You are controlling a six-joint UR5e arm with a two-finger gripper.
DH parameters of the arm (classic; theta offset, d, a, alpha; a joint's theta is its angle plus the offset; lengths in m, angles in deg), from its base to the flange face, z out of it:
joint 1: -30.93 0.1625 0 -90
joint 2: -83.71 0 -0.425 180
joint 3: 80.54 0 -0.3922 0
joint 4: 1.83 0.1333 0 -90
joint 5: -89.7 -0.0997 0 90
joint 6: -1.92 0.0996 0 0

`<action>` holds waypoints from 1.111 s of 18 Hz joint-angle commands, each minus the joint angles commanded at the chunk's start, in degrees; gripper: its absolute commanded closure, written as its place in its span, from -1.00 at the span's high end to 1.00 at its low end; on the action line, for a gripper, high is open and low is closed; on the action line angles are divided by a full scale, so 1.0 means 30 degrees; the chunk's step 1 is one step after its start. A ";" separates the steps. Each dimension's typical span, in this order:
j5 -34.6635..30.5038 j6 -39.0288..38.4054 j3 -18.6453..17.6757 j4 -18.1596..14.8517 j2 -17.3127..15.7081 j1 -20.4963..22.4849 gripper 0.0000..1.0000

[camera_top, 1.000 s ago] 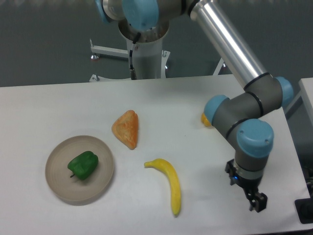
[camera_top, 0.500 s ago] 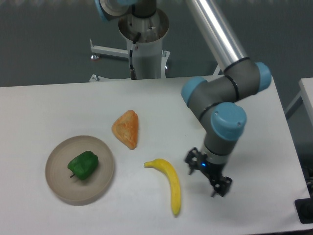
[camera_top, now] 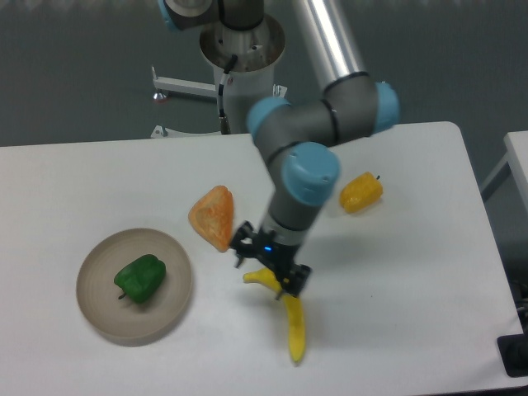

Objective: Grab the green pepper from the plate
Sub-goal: 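Move the open gripper over the plate above the green pepper, then lower the gripper onto the green pepper and close on it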

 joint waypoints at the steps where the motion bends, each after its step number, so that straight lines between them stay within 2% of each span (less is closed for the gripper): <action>1: 0.0000 -0.0851 -0.0352 0.0527 -0.0031 -0.0352 1.00; 5: 0.0088 -0.2410 -0.1409 0.1966 -0.0206 -0.1232 1.00; 11: 0.0088 -0.2705 -0.1967 0.2056 -0.0383 -0.2288 1.00; 20: -0.0146 -0.2617 -0.1938 0.2817 0.0378 -0.3197 1.00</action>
